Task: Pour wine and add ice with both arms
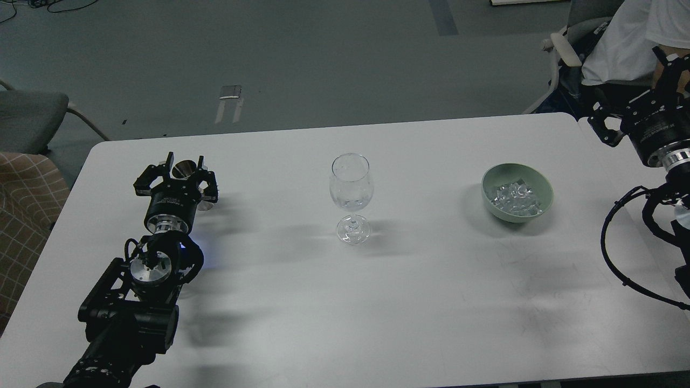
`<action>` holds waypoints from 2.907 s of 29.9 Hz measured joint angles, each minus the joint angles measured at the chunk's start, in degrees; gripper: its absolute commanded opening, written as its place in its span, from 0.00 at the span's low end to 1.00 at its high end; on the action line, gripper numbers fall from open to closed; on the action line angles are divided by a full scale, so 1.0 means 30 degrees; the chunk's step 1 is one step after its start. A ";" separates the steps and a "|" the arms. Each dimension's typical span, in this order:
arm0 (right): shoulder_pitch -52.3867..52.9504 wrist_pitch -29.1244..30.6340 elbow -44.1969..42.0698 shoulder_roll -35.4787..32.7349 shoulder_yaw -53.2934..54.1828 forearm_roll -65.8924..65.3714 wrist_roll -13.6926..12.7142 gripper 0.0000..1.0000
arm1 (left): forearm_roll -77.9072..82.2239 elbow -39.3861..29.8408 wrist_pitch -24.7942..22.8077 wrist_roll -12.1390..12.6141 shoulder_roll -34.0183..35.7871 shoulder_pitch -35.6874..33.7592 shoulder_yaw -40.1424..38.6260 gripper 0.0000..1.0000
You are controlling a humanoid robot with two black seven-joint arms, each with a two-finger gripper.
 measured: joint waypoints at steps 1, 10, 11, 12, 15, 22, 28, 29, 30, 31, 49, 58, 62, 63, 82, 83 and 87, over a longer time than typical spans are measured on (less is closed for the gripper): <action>0.0001 0.0000 0.0020 0.0000 0.0009 0.0010 -0.0002 1.00 | 0.0001 -0.0148 0.0001 0.0000 0.0016 0.0001 0.0000 0.71; 0.0044 0.0000 0.0118 0.0025 0.0037 0.0025 0.0018 1.00 | 0.0001 -0.0867 0.0040 0.0054 0.0109 0.0027 0.0000 0.90; 0.0053 0.0000 0.0094 0.0025 0.0038 0.0025 0.0019 1.00 | 0.0001 -0.1086 0.0086 0.0054 0.0131 0.0017 0.0000 0.91; 0.0056 0.0000 0.0069 0.0023 0.0038 0.0026 0.0020 1.00 | 0.0001 -0.1422 0.0142 0.0054 0.0154 0.0015 0.0000 0.91; 0.0062 0.0000 0.0061 0.0006 0.0039 0.0026 0.0021 1.00 | 0.0001 -0.2333 0.0254 0.0054 0.0236 0.0020 0.0000 0.98; 0.0314 0.0055 0.0203 0.0000 0.0022 0.0027 0.0020 1.00 | 0.0171 -0.4412 0.0149 0.0316 0.0776 0.0023 0.0398 0.98; 0.0681 0.0059 0.0210 -0.0025 -0.0071 -0.0098 0.0020 1.00 | 0.1477 -0.4763 0.0293 0.0102 0.1808 -0.1266 0.1435 0.98; 0.0743 0.0059 0.0200 -0.0029 -0.0129 -0.0251 0.0020 1.00 | 0.1784 -0.4722 0.0395 0.0100 0.1929 -0.1549 0.1478 0.98; 0.0806 0.0059 0.0193 -0.0030 -0.0191 -0.0432 0.0020 1.00 | 0.2013 -0.4652 0.0516 0.0099 0.2039 -0.1785 0.1508 0.98; 0.0843 0.0059 0.0188 -0.0031 -0.0223 -0.0573 0.0020 1.00 | 0.2404 -0.4593 0.0881 0.0100 0.2248 -0.2026 0.1549 0.98; 0.1787 0.0059 0.1109 -0.0865 -0.0803 -0.7492 0.0067 1.00 | 0.5217 -0.3787 0.3207 -0.0884 0.3774 -0.4099 0.2860 0.98; 0.2906 0.0132 0.1178 -0.3636 -0.4691 -1.2712 0.0141 1.00 | 0.5214 -0.3576 0.3278 -0.0948 0.3915 -0.4197 0.2816 0.98; 0.4168 0.0136 0.1177 -0.4606 -0.7256 -1.3315 0.0170 1.00 | 0.5187 -0.3602 0.3277 -0.0924 0.3890 -0.4205 0.2829 0.98; 0.4422 0.0174 0.1185 -0.4734 -0.7684 -1.3323 0.0170 1.00 | 0.5185 -0.3605 0.3273 -0.0921 0.3891 -0.4232 0.2828 0.98; 0.9299 0.0291 0.1771 -0.5924 -1.5844 -1.5009 -0.0009 0.98 | 0.5137 -0.3716 0.2872 -0.0901 0.4802 -0.5041 0.2768 0.98; 0.9303 0.0287 0.2070 -0.6015 -1.6163 -1.5556 -0.0012 0.98 | 0.5145 -0.3716 0.2869 -0.0894 0.4865 -0.5054 0.2768 0.98; 0.9122 0.0287 0.4303 -0.7652 -1.7587 -1.8184 0.0061 0.97 | 0.5153 -0.3715 0.2828 -0.0893 0.5067 -0.5122 0.2757 0.98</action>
